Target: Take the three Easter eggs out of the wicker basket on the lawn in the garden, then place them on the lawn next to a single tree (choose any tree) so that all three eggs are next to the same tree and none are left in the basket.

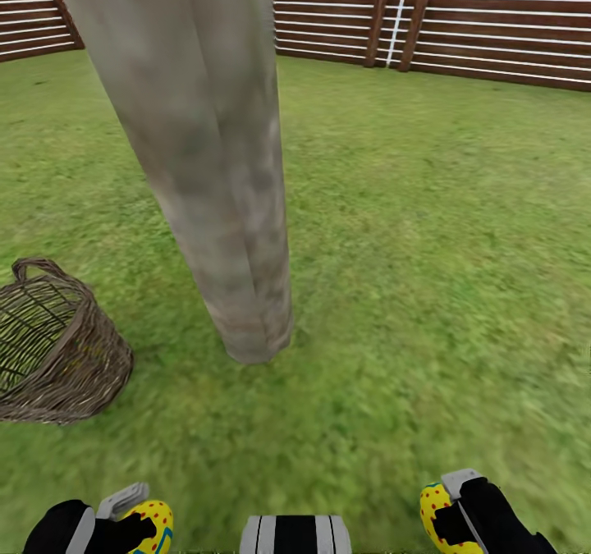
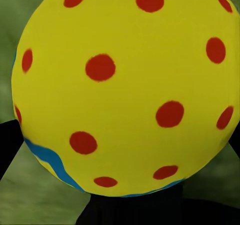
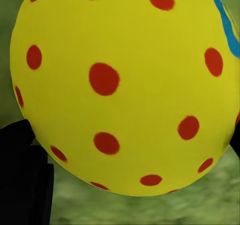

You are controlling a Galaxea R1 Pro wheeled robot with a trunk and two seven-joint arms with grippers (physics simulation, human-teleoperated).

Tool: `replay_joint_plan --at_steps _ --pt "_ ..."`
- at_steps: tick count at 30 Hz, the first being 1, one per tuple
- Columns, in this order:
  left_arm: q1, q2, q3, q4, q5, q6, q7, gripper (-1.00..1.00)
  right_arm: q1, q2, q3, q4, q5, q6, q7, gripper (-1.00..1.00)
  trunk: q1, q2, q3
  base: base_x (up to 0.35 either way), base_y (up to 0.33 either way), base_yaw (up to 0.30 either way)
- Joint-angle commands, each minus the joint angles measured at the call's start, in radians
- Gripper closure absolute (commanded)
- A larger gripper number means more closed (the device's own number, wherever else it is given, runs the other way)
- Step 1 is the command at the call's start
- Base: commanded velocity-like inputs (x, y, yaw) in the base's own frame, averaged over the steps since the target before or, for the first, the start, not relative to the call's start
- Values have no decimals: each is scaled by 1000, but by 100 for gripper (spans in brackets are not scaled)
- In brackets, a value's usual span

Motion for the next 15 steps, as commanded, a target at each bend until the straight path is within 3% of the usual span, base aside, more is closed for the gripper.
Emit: replay_joint_plan --at_steps 1,6,11,12,15 --pt "0 0 2 -1 -2 5 -5 100 0 0 2 -1 11 4 8 100 0 -1 -5 0 0 0" --pt "0 0 2 -1 -2 5 -5 100 0 0 3 -1 10 4 8 100 2 -2 -20 0 0 0" --pt "0 0 3 -3 -1 5 -5 100 0 0 2 0 10 4 8 100 2 -2 -20 0 0 0" --pt "0 0 3 -4 -1 5 -5 -100 0 0 2 0 10 4 8 100 2 -2 -20 0 0 0" --pt "0 0 5 -4 -1 5 -5 -100 0 0 2 0 10 4 8 100 2 -2 -20 0 0 0"
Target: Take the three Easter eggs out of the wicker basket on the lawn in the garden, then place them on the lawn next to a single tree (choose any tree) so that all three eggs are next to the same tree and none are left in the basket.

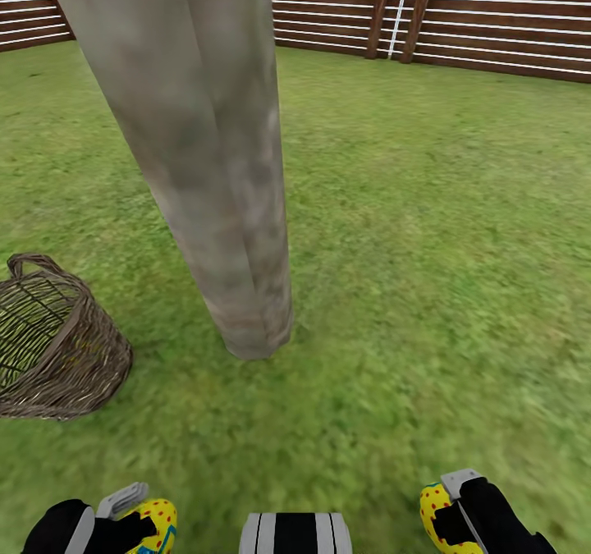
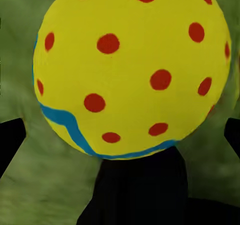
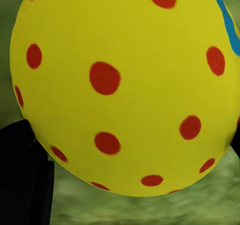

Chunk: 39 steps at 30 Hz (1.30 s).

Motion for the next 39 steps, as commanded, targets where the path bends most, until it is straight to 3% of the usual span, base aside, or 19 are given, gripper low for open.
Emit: replay_joint_plan --at_steps 1,11,12,26,39 --pt "0 -1 2 -1 -2 5 -5 -100 0 -1 3 -1 11 4 8 100 0 0 -1 0 0 0" --pt "0 0 4 -1 -2 5 -5 -100 0 0 2 -2 9 2 8 100 0 0 -1 0 0 0" --pt "0 0 4 -1 -2 5 -5 -100 0 0 1 -2 6 1 9 -100 0 0 -1 0 0 0" --pt "0 0 6 -1 -1 4 -4 -100 0 1 4 1 11 4 8 -100 0 0 -2 0 0 0" --pt "0 -1 4 1 -2 2 0 -100 0 1 3 3 10 4 8 -100 -6 3 48 -207 0 0"
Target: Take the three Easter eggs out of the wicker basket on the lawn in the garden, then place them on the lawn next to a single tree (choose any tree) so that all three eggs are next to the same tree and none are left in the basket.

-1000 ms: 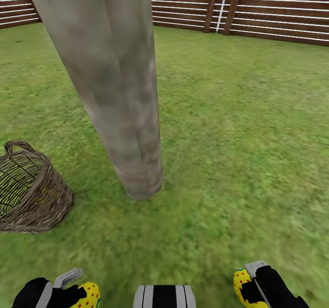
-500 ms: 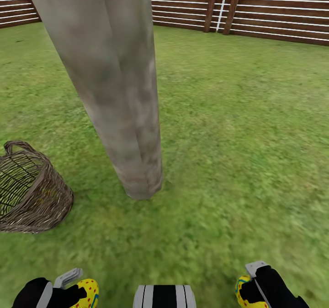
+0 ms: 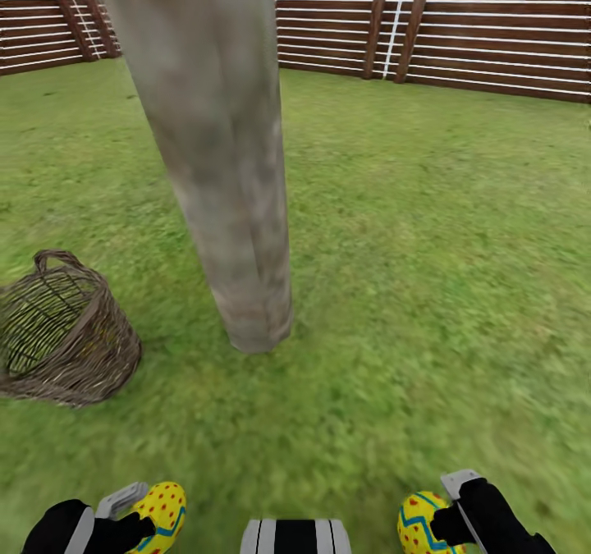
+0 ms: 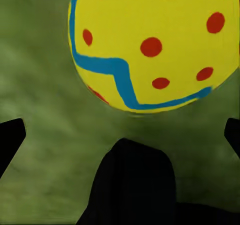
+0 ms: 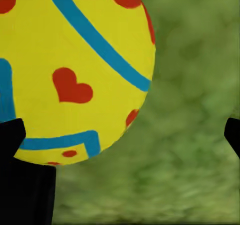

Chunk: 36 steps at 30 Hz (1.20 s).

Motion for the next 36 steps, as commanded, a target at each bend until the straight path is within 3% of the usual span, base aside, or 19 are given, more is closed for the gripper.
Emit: replay_joint_plan --at_steps 1,13,24,36 --pt "0 0 1 -1 -2 5 -5 -100 0 -1 1 -1 9 4 8 -100 -1 0 3 -336 0 0" --pt "0 -4 0 2 -2 5 -5 -100 0 1 6 -1 12 6 5 -100 -7 3 50 -309 0 210" --pt "0 -5 0 -3 0 6 -9 -100 0 1 6 3 13 6 5 -100 -12 5 92 -25 8 285" --pt "0 -5 -3 -4 -1 6 -9 -100 0 2 7 5 13 6 5 -100 -17 8 143 0 320 285"
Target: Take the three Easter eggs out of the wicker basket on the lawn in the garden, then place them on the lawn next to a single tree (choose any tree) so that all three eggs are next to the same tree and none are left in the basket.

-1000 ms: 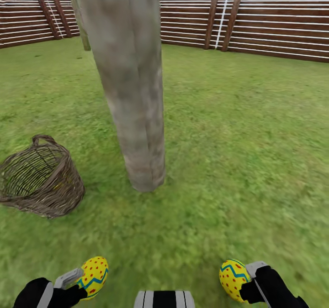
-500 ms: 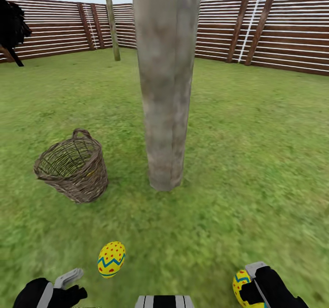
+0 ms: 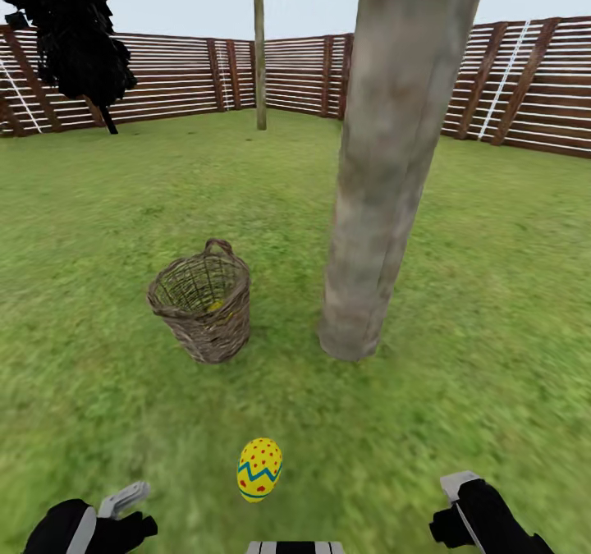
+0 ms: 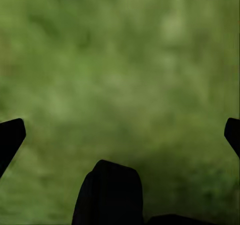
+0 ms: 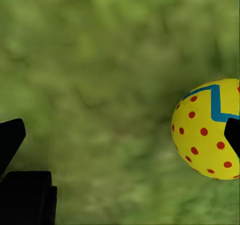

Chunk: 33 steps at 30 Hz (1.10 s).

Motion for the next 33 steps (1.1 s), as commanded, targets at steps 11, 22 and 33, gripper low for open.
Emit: replay_joint_plan --at_steps 11,22,33 --pt "-1 0 2 -2 -3 4 -5 -100 0 -2 0 -2 10 5 8 -100 -5 2 47 0 335 285" --pt "-1 1 3 -17 -3 5 -5 -100 0 -2 0 -2 10 5 8 -100 -10 5 95 0 335 285" --pt "-1 1 5 -20 -3 5 -4 -100 0 -2 -3 -3 10 5 8 -100 -15 7 143 3 335 285"
